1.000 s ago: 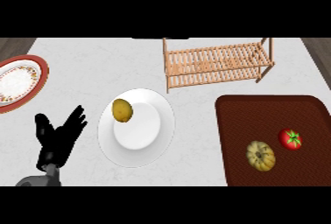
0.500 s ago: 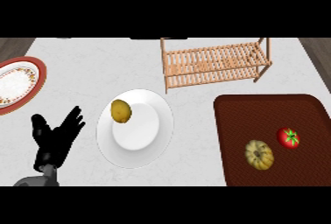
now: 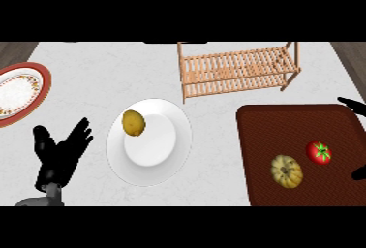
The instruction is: Pick the tomato from the tray and place it in the tiered shelf
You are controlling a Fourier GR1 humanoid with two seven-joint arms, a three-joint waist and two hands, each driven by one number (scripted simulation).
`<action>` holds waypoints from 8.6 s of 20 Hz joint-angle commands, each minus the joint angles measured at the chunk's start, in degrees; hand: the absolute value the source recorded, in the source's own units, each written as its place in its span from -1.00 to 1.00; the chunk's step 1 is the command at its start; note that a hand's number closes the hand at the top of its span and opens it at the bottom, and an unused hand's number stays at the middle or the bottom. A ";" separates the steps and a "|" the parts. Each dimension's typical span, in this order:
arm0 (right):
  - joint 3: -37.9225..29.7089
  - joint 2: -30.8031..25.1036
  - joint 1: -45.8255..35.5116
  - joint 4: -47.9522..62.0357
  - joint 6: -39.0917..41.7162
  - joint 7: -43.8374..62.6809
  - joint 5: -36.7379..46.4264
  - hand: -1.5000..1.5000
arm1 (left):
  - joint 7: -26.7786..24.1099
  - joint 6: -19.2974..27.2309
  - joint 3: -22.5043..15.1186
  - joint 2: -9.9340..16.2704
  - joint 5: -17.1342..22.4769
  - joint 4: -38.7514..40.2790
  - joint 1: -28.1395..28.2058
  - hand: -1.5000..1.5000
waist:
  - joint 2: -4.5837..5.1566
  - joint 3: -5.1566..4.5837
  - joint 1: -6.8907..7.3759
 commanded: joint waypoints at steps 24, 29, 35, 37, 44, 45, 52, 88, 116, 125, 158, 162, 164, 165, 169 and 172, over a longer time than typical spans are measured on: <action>-4.10 16.34 1.27 5.99 -8.42 0.44 27.57 -1.00 | -5.02 -4.28 4.05 -2.51 -2.91 6.13 -0.21 0.00 | 0.13 0.00 0.14; -4.84 17.20 0.96 9.74 -11.22 -4.87 32.16 -1.00 | -1.79 -3.44 4.49 -2.75 -3.40 4.45 -2.59 0.00 | 0.10 0.00 0.04; -5.94 21.33 2.06 9.63 -14.02 -6.01 32.29 -1.00 | 3.16 -4.61 3.56 -2.77 -2.75 -4.38 2.21 0.00 | 0.01 0.01 0.02; -5.90 21.31 -6.27 22.08 -15.02 -9.96 34.45 -1.00 | -0.63 0.20 2.35 -5.83 -7.11 3.10 -3.98 0.00 | 0.16 0.02 0.18; 1.50 19.33 -5.46 21.38 -8.19 -13.85 39.67 1.00 | -2.00 -2.94 3.76 -4.67 -5.46 3.57 -1.18 0.00 | 0.25 -0.05 0.35; 3.58 16.76 -5.30 23.90 -9.88 -17.52 43.06 1.00 | 0.30 -3.89 3.76 -3.98 -4.26 0.83 -1.67 0.00 | 0.38 0.04 1.20; -1.81 21.36 -5.81 23.70 -11.38 -21.24 37.50 1.00 | 1.53 -3.08 5.40 -3.48 -3.94 -0.71 -0.64 0.00 | 0.08 0.03 0.32; -3.51 46.13 -47.70 -35.19 4.94 56.01 28.50 1.00 | -0.42 -3.08 4.36 -5.03 -5.72 3.24 -3.91 0.00 | -0.08 -0.05 -0.03; -11.86 28.16 -64.81 22.82 -9.33 17.27 31.93 1.00 | -0.58 -6.46 6.21 -2.44 -4.37 1.11 -1.37 0.00 | 0.33 -0.04 1.08; -11.55 29.50 -67.13 32.37 -17.67 10.40 34.41 1.00 | -2.42 -3.76 5.18 -5.69 -5.97 3.93 -1.72 0.00 | 0.33 -0.04 0.96; -33.31 24.06 -75.47 43.75 -33.23 9.62 16.14 -1.00 | 5.15 -3.94 5.44 -4.49 -4.79 -1.71 -4.46 0.00 | 0.36 0.01 1.26; -32.24 21.34 -73.78 40.97 -38.57 12.32 18.60 -1.00 | -0.85 -2.84 5.05 -5.85 -7.24 3.78 -3.12 0.00 | 0.12 -0.05 0.17; -34.44 17.25 -72.23 41.84 -38.19 12.00 17.36 -1.00 | 0.65 -4.85 5.71 -4.39 -5.48 0.75 -1.28 0.00 | 0.14 0.00 0.66; -35.82 15.73 -70.06 42.55 -37.35 9.61 16.11 -1.00 | -1.34 -4.25 5.14 -4.82 -6.64 0.81 -1.12 0.00 | 0.29 0.01 0.68; -39.82 9.89 -70.20 44.75 -36.13 9.92 12.64 -1.00 | -2.32 -4.96 4.86 -5.76 -6.20 2.54 -0.14 0.00 | 0.42 0.01 0.90; -41.48 7.17 -67.64 46.32 -33.05 7.92 9.98 -1.00 | -2.82 -4.71 5.88 -4.94 -6.44 4.68 -1.75 0.00 | 0.54 0.00 0.74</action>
